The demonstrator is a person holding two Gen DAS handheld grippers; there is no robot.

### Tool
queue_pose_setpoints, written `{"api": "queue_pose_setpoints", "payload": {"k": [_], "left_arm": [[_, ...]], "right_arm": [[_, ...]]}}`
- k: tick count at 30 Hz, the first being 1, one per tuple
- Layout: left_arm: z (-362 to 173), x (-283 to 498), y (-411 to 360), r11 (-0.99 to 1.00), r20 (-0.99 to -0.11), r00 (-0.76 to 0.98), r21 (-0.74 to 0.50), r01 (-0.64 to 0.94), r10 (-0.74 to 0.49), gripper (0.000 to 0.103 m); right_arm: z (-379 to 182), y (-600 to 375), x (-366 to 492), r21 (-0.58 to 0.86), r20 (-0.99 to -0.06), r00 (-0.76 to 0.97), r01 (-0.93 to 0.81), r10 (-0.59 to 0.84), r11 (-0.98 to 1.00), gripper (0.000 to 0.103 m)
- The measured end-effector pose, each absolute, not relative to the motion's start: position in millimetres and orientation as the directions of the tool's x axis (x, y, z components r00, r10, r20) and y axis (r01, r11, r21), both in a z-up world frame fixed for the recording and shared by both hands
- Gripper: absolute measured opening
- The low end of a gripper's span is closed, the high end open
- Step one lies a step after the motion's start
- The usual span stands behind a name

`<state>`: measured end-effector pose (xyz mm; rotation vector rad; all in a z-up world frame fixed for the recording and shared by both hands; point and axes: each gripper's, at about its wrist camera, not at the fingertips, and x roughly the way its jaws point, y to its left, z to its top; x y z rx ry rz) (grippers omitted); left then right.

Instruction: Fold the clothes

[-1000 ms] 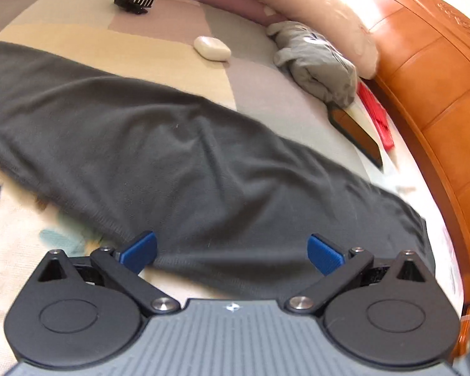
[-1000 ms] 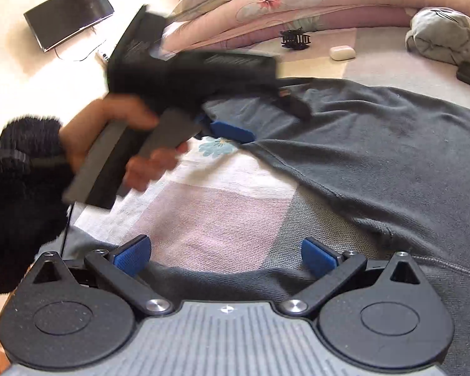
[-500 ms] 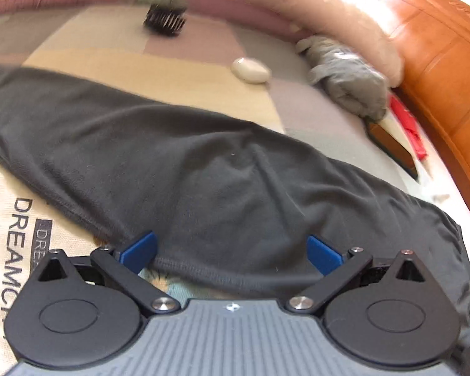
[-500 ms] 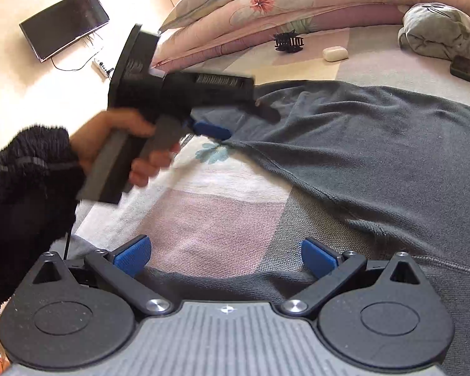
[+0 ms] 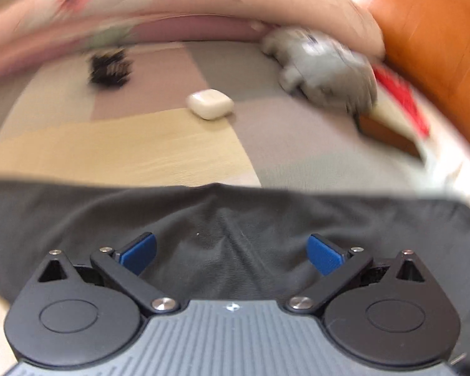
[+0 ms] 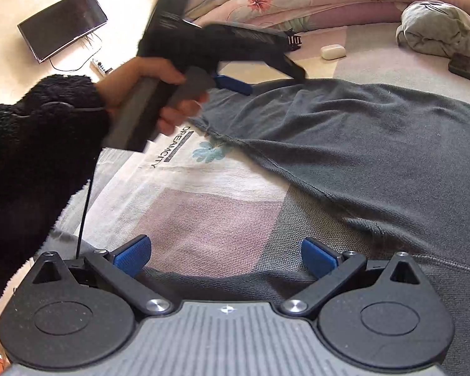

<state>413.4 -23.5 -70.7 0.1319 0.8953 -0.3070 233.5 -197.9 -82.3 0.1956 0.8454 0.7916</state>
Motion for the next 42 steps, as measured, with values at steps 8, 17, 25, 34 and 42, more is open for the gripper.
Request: {"api": "queue_pose_setpoints", "payload": {"k": [8, 17, 25, 34, 42], "left_arm": [[-96.4, 362.0, -13.5, 0.919, -0.779, 0.581, 0.016, 0.394, -0.235, 0.102], [-86.7, 351.1, -30.2, 0.883, -0.79, 0.565, 0.065, 0.465, -0.238, 0.102], [-75.0, 341.1, -13.4, 0.889, -0.816, 0.502, -0.03, 0.457, -0.285, 0.101], [-65.1, 423.4, 9.0, 0.939, -0.703, 0.638, -0.13, 0.317, -0.313, 0.101], [-95.4, 382.9, -0.2, 0.912, -0.763, 0.574, -0.051, 0.407, -0.299, 0.102]], "right_arm": [[-81.4, -199.2, 233.5, 0.454, -0.594, 0.402, -0.547, 0.697, 0.703, 0.103], [-81.6, -199.3, 232.8, 0.449, -0.595, 0.404, -0.55, 0.695, 0.704, 0.103], [-80.6, -200.1, 232.6, 0.458, -0.589, 0.402, -0.549, 0.701, 0.699, 0.103], [-82.0, -200.8, 233.1, 0.461, -0.589, 0.404, -0.544, 0.7, 0.701, 0.103], [-81.4, -201.9, 232.9, 0.468, -0.584, 0.402, -0.543, 0.705, 0.697, 0.103]]}}
